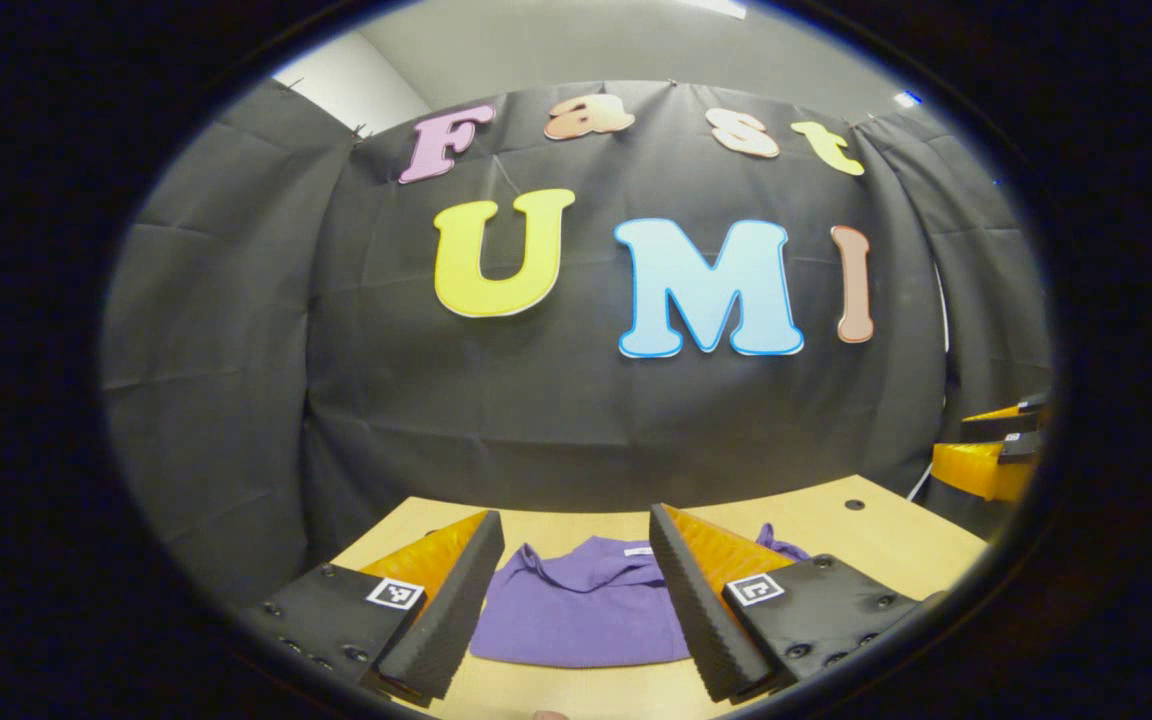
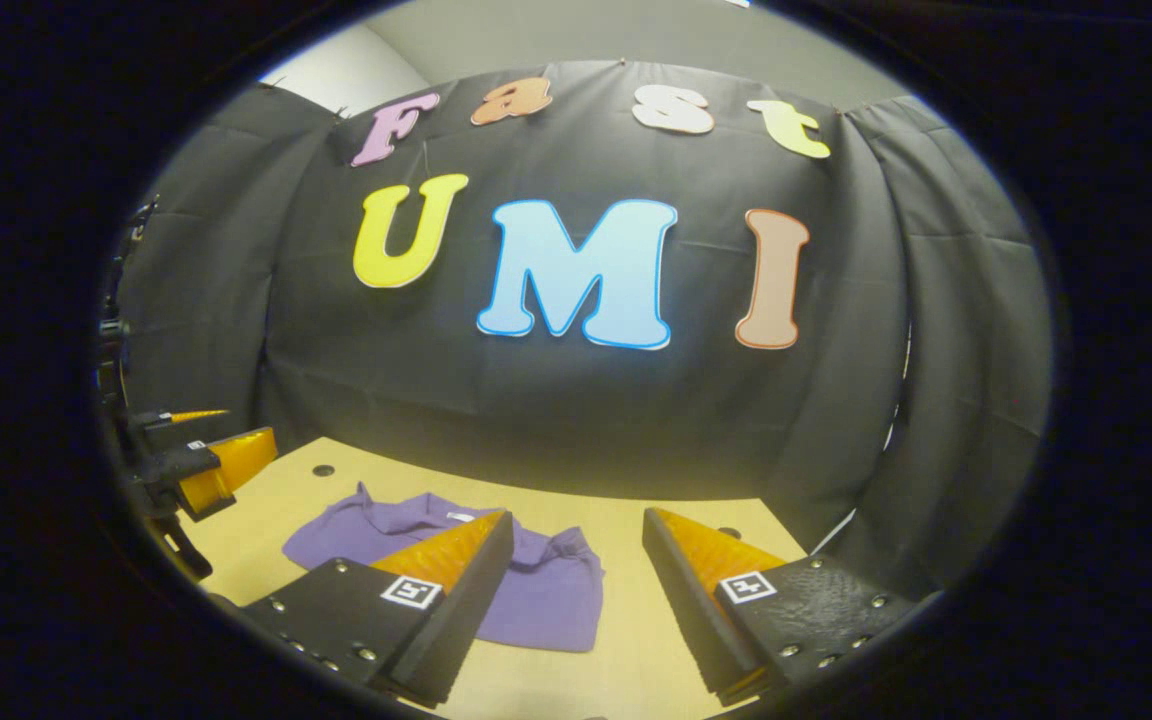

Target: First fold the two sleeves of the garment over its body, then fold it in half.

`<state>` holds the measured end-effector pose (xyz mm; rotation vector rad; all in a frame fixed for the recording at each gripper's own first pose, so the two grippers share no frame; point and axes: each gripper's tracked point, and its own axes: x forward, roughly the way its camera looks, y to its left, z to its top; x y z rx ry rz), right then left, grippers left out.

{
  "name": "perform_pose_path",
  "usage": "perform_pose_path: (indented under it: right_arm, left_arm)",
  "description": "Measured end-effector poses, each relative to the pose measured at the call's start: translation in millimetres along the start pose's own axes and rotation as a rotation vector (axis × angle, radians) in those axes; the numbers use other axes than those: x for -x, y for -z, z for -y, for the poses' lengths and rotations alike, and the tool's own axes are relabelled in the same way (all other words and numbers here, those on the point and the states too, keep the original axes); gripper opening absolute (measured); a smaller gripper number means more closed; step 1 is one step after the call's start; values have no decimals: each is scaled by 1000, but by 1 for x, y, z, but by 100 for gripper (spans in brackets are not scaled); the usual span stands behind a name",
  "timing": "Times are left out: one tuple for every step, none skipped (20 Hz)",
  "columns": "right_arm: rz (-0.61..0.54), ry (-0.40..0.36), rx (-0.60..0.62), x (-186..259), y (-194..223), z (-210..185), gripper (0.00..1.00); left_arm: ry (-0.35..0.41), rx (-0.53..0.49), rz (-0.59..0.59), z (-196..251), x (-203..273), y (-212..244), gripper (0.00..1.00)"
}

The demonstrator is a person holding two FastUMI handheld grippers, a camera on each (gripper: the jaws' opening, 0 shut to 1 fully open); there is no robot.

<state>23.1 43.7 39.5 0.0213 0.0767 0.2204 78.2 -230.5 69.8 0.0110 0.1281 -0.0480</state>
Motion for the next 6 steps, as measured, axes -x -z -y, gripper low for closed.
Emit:
perform_pose_path:
  right_arm:
    - [8, 13, 2, 3, -2, 2, 86]
    - [15, 24, 0, 6, -4, 2, 86]
    - [23, 25, -1, 9, -6, 0, 85]
    - [35, 22, 1, 11, -9, -2, 86]
    - [49, 20, 6, 13, -12, -3, 85]
    - [62, 22, 13, 14, -16, -4, 85]
  left_arm:
    - [-1, -4, 10, -2, 5, -3, 93]
    - [-5, -9, 17, -2, 9, -6, 93]
    - [-10, -14, 18, -4, 12, -7, 93]
    - [-12, -16, 23, -5, 14, -10, 93]
    - [-12, -13, 29, -6, 15, -12, 93]
    - [-14, -8, 34, -6, 15, -15, 93]
